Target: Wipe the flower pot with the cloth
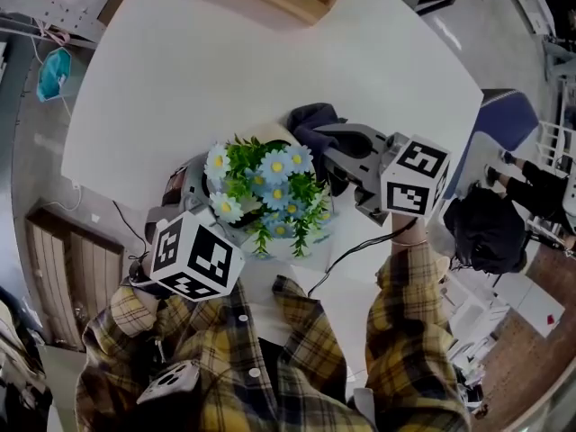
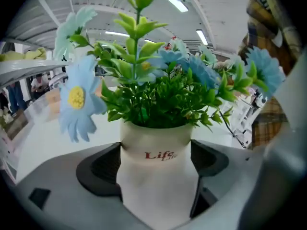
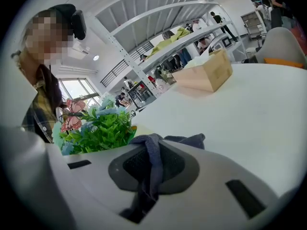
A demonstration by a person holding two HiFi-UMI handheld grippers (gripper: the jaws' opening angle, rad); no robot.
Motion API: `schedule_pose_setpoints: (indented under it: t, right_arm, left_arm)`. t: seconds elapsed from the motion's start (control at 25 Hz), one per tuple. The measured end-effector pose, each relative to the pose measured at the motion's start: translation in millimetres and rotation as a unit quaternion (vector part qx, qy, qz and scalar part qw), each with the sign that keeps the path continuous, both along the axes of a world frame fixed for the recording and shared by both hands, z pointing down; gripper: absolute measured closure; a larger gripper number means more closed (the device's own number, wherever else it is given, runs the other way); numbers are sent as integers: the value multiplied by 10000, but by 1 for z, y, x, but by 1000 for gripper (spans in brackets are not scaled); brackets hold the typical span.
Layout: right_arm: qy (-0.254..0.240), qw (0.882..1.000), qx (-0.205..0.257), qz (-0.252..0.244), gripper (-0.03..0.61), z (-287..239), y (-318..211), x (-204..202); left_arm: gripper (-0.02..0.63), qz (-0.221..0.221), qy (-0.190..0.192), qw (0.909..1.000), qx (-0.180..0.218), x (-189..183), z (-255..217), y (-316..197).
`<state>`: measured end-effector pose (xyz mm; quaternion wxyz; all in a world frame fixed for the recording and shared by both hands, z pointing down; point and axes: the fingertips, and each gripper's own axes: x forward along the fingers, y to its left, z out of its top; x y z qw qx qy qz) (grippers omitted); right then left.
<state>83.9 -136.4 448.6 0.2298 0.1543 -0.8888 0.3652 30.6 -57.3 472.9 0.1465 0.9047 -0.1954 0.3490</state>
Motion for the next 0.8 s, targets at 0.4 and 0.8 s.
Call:
schedule_pose_setpoints:
  t: [0.4,0.8]
  right_arm:
    - [154,9979,164,-610,563,0,-28,-17]
    - [285,9814,-24,-1899,563,5,-26,-40]
  left_arm:
    - [144,895,-65,9960,-47,15,0,-6]
    - [144,1648,-65,9863,1,36,1,-7]
